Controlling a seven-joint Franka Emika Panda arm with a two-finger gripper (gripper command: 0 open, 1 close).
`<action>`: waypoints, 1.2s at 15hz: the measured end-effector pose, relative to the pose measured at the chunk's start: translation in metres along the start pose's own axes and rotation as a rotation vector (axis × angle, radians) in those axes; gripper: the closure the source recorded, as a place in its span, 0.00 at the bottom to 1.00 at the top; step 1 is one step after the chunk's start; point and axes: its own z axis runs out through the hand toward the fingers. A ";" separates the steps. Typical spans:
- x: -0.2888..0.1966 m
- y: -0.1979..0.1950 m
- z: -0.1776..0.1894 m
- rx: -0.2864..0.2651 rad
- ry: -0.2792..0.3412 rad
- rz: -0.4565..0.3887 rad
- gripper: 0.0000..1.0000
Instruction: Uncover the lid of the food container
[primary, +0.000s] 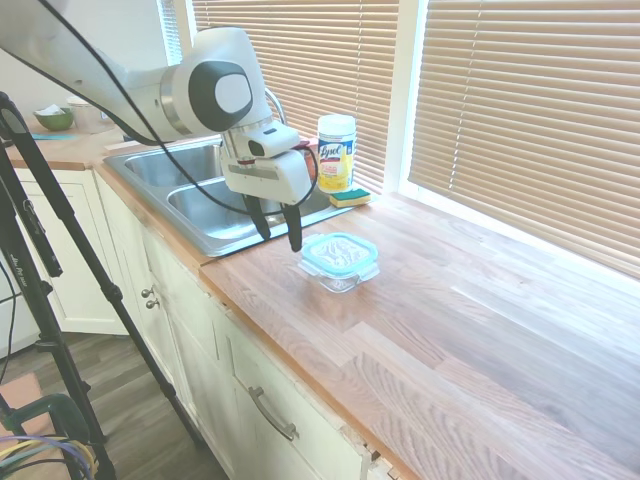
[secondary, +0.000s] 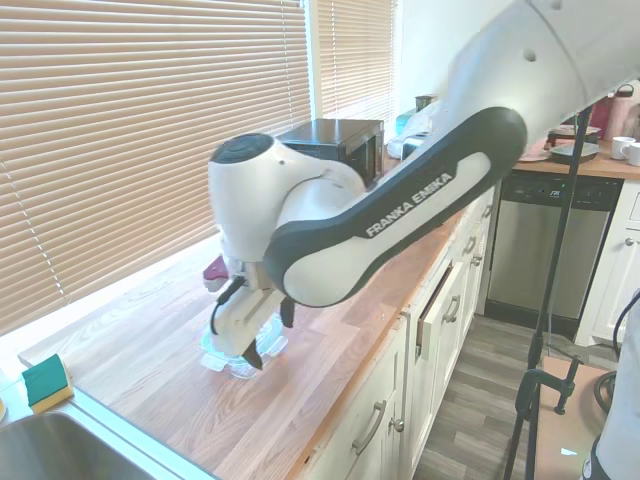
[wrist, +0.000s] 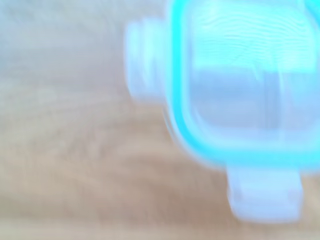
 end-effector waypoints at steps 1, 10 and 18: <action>0.000 -0.018 0.002 -0.004 0.017 0.000 0.00; -0.011 -0.106 0.062 -0.264 0.296 -0.022 0.00; -0.028 -0.125 0.092 -0.444 0.438 -0.165 0.00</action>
